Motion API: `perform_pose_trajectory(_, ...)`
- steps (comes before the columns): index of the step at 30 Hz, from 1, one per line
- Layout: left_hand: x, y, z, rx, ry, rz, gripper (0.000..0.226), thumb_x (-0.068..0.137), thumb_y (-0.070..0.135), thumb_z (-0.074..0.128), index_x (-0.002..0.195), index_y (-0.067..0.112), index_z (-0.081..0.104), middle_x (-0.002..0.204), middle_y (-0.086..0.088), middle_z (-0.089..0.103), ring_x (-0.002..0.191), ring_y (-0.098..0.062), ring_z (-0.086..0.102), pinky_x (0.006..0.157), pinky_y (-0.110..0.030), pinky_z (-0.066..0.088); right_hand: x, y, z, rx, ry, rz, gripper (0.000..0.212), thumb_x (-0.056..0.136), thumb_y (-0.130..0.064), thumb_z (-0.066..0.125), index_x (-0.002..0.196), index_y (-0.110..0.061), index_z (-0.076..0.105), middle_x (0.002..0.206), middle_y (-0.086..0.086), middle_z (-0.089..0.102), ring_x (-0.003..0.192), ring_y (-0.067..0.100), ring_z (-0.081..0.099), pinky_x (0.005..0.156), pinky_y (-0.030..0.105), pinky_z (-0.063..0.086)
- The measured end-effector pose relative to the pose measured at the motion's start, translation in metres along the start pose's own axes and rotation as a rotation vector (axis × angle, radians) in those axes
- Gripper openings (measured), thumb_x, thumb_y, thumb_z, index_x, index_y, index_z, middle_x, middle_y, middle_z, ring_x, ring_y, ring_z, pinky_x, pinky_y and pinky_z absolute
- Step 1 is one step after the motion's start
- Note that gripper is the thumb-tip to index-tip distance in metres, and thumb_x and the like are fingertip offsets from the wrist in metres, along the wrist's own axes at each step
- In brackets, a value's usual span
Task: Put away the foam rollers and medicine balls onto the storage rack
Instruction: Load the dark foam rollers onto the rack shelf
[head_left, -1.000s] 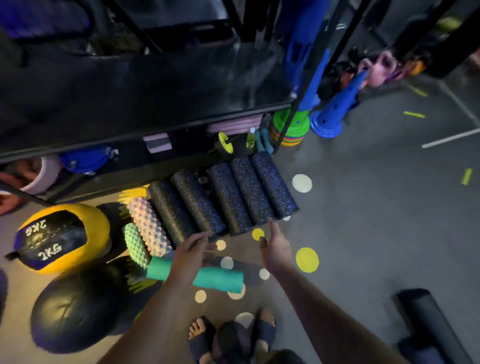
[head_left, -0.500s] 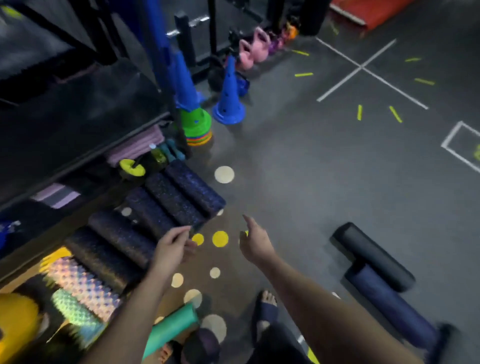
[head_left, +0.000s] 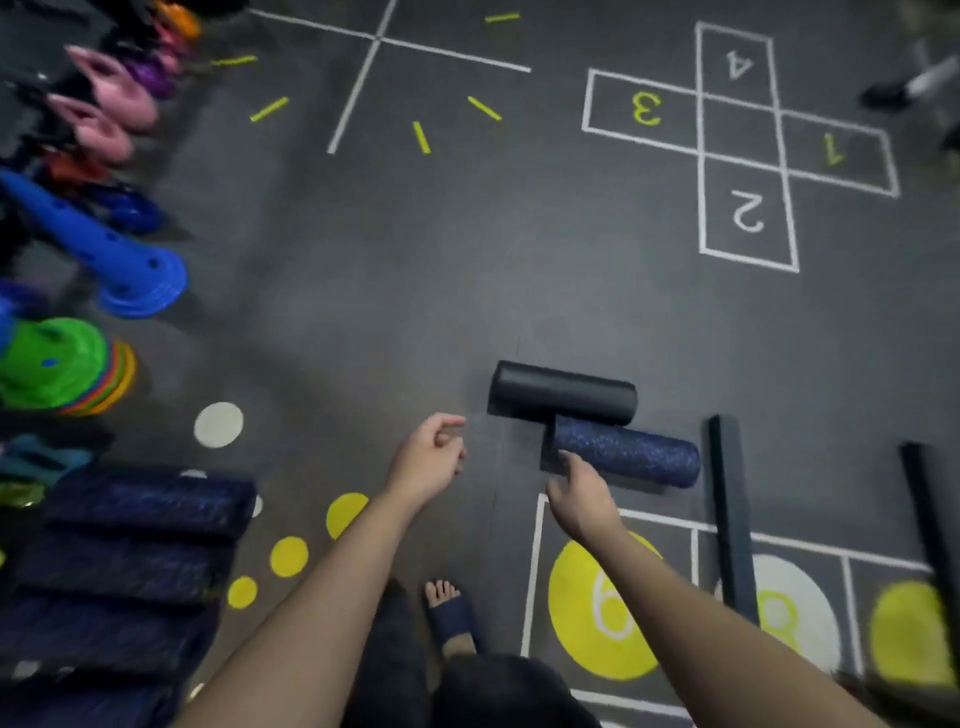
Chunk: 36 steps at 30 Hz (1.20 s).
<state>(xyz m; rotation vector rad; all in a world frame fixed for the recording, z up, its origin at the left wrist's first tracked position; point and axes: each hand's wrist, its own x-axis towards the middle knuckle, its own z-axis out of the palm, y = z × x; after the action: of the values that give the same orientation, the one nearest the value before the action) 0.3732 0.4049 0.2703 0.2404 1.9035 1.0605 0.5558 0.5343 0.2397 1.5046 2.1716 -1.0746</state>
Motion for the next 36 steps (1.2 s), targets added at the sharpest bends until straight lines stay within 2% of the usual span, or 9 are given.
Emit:
perform_pose_trajectory(6, 0.053, -0.003, 0.058, 0.369, -0.077, 0.035, 0.037, 0.089, -0.001, 0.055, 0.123, 0.013, 0.061, 0.086, -0.001, 0.053, 0.07, -0.014, 0.054, 0.073, -0.031, 0.047, 0.04, 0.053, -0.016, 0.009, 0.008, 0.09, 0.062, 0.097, -0.025, 0.059, 0.153, -0.008, 0.037, 0.152, 0.013, 0.044, 0.141, 0.029, 0.041, 0.113, 0.036, 0.032)
perform_pose_trajectory(11, 0.121, -0.005, 0.099, 0.709, -0.25, -0.003, 0.058, 0.091, 0.025, 0.066, 0.145, 0.023, 0.046, 0.123, -0.01, 0.041, 0.123, -0.033, 0.041, 0.11, -0.033, 0.03, 0.098, 0.082, -0.028, 0.008, 0.031, 0.203, 0.067, 0.096, -0.029, 0.063, 0.153, -0.008, 0.035, 0.152, 0.015, 0.04, 0.14, 0.032, 0.039, 0.114, 0.037, 0.033)
perform_pose_trajectory(15, 0.21, 0.0, 0.133, 0.85, -0.361, 0.008, 0.085, 0.092, 0.044, 0.068, 0.16, 0.025, 0.021, 0.137, -0.011, 0.03, 0.131, -0.035, 0.031, 0.116, -0.04, 0.024, 0.169, 0.104, -0.029, -0.022, 0.008, 0.297, 0.072, 0.096, -0.033, 0.063, 0.155, -0.01, 0.03, 0.156, 0.012, 0.035, 0.144, 0.029, 0.033, 0.114, 0.038, 0.033)
perform_pose_trajectory(21, 0.341, -0.02, 0.193, 0.982, -0.407, 0.161, 0.095, 0.093, 0.04, 0.067, 0.163, 0.027, 0.005, 0.16, -0.005, 0.02, 0.142, -0.035, 0.026, 0.117, -0.049, 0.032, 0.312, 0.157, 0.0, -0.102, -0.064, 0.238, 0.079, 0.091, -0.028, 0.067, 0.156, -0.01, 0.026, 0.16, 0.009, 0.03, 0.146, 0.029, 0.031, 0.116, 0.041, 0.032)
perform_pose_trajectory(25, 0.43, -0.068, 0.24, 1.163, -0.407, 0.24, 0.111, 0.089, 0.048, 0.072, 0.162, 0.028, -0.01, 0.171, -0.002, 0.001, 0.156, -0.034, 0.003, 0.126, -0.049, 0.018, 0.405, 0.225, 0.051, -0.352, -0.111, 0.15, 0.075, 0.094, -0.026, 0.062, 0.157, -0.018, 0.022, 0.161, 0.008, 0.027, 0.148, 0.029, 0.026, 0.119, 0.043, 0.029)
perform_pose_trajectory(29, 0.518, -0.135, 0.298, 1.415, -0.381, 0.293, 0.136, 0.074, 0.062, 0.08, 0.159, 0.028, -0.02, 0.169, -0.004, -0.02, 0.156, -0.037, -0.014, 0.127, -0.054, 0.007, 0.481, 0.312, 0.104, -0.644, -0.303, 0.066, 0.107, 0.089, -0.04, 0.072, 0.161, -0.016, -0.003, 0.168, 0.015, 0.004, 0.155, 0.034, 0.006, 0.125, 0.05, 0.013)
perform_pose_trajectory(31, 0.566, -0.167, 0.329, 1.481, -0.351, 0.31, 0.146, 0.065, 0.066, 0.083, 0.159, 0.025, -0.021, 0.169, -0.008, -0.02, 0.155, -0.041, -0.014, 0.125, -0.056, 0.003, 0.512, 0.35, 0.126, -0.741, -0.323, 0.006, 0.109, 0.091, -0.039, 0.068, 0.159, -0.011, -0.011, 0.167, 0.02, -0.003, 0.155, 0.038, -0.001, 0.125, 0.053, 0.008)
perform_pose_trajectory(34, 0.616, -0.201, 0.359, 1.604, -0.31, 0.36, 0.157, 0.057, 0.068, 0.086, 0.158, 0.02, -0.022, 0.169, -0.015, -0.015, 0.154, -0.047, -0.01, 0.124, -0.059, 0.001, 0.53, 0.385, 0.155, -0.808, -0.106, -0.177, 0.091, 0.098, -0.028, 0.051, 0.157, -0.002, -0.012, 0.165, 0.03, 0.001, 0.153, 0.048, -0.001, 0.124, 0.06, 0.005)
perform_pose_trajectory(36, 0.642, -0.214, 0.374, 1.62, -0.221, 0.362, 0.159, 0.05, 0.07, 0.087, 0.16, 0.019, -0.016, 0.169, -0.017, -0.002, 0.153, -0.051, -0.001, 0.122, -0.064, 0.002, 0.551, 0.399, 0.162, -0.836, -0.093, -0.222, 0.11, 0.087, -0.04, 0.067, 0.158, -0.002, -0.008, 0.164, 0.031, 0.006, 0.151, 0.051, 0.005, 0.121, 0.065, 0.007)
